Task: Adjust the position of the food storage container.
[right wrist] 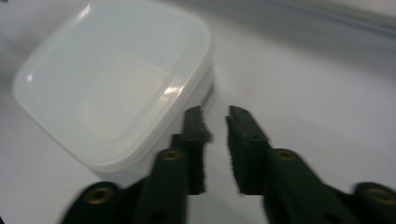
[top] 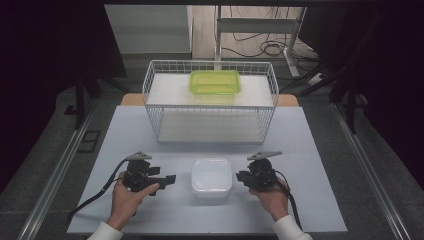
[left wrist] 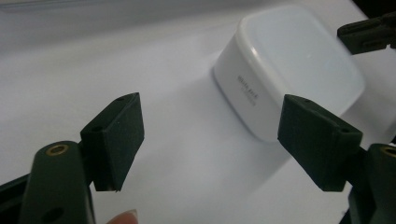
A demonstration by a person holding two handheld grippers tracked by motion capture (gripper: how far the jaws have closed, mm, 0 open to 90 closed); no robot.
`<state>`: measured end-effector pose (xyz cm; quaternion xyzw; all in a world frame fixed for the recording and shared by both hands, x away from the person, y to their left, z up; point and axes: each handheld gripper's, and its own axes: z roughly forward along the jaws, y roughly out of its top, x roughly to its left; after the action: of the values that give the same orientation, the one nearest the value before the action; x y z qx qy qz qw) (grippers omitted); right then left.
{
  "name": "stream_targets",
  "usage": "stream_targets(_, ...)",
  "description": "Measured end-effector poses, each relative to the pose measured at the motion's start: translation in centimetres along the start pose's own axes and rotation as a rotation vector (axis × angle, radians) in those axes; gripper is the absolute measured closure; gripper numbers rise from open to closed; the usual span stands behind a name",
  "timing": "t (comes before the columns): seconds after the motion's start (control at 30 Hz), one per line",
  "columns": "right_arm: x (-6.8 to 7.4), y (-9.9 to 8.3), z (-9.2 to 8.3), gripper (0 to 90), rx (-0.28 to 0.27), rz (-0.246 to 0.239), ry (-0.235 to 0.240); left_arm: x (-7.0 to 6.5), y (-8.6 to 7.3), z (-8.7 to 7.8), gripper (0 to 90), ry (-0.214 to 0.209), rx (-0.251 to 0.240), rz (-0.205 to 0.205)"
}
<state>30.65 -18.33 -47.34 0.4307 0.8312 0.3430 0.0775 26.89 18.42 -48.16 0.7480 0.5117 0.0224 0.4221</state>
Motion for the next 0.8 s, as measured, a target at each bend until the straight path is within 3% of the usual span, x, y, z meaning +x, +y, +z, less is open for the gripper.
stream_targets(0.03,-0.1,0.0,-0.3,66.6,-0.019,0.01,-0.002,-0.1,0.0,-0.1,23.0,-0.011,-0.012,-0.011)
stream_targets(0.07,-0.1,0.0,-0.3,66.6,-0.019,0.01,-0.002,-0.1,0.0,-0.1,23.6,-0.011,-0.012,-0.011)
stream_targets(0.1,-0.4,0.0,-1.0,52.8,-0.055,0.024,-0.017,-0.2,0.1,-0.5,24.5,-0.025,-0.038,-0.024)
stream_targets(0.13,-0.4,0.0,-1.0,52.8,-0.055,0.024,-0.017,-0.2,0.1,-0.5,25.8,-0.025,-0.038,-0.024)
stream_targets(0.17,-0.6,0.0,-1.3,46.3,-0.064,0.028,-0.015,-0.3,0.1,-0.8,25.8,-0.025,-0.066,-0.026)
stream_targets(0.2,-0.9,-0.1,-1.6,36.8,-0.078,0.044,0.009,-0.5,0.1,-1.2,29.0,-0.031,-0.097,-0.028)
stream_targets(0.27,-1.2,-0.2,-1.8,31.5,-0.092,0.05,0.046,-0.5,0.2,-1.5,29.9,-0.042,-0.112,-0.033)
stream_targets(0.3,-1.2,-0.2,-1.8,31.5,-0.092,0.05,0.046,-0.7,0.2,-1.6,29.9,-0.033,-0.114,-0.029)
stream_targets(0.33,-1.3,-0.2,-1.9,29.5,-0.099,0.05,0.066,-1.0,0.3,-1.7,29.9,0.004,-0.106,0.001)
stream_targets(0.4,-1.5,-0.3,-2.1,27.0,-0.111,0.055,0.11,-1.6,0.3,-1.7,29.8,0.014,-0.097,0.022)
stream_targets(0.43,-1.5,-0.3,-2.1,26.1,-0.119,0.058,0.136,-1.9,0.3,-1.6,29.7,-0.02,-0.089,0.009)
stream_targets(0.47,-1.5,-0.3,-2.2,25.5,-0.131,0.061,0.177,-2.1,0.3,-1.5,28.8,-0.028,-0.083,0.004)
stream_targets(0.53,-1.4,-0.3,-2.3,24.9,-0.131,0.064,0.209,-2.5,0.1,-1.2,28.5,-0.034,-0.06,0.0)
stream_targets(0.8,-0.8,-0.4,-1.5,24.9,-0.081,0.049,0.251,-2.6,0.3,-0.9,27.5,-0.083,-0.043,-0.044)
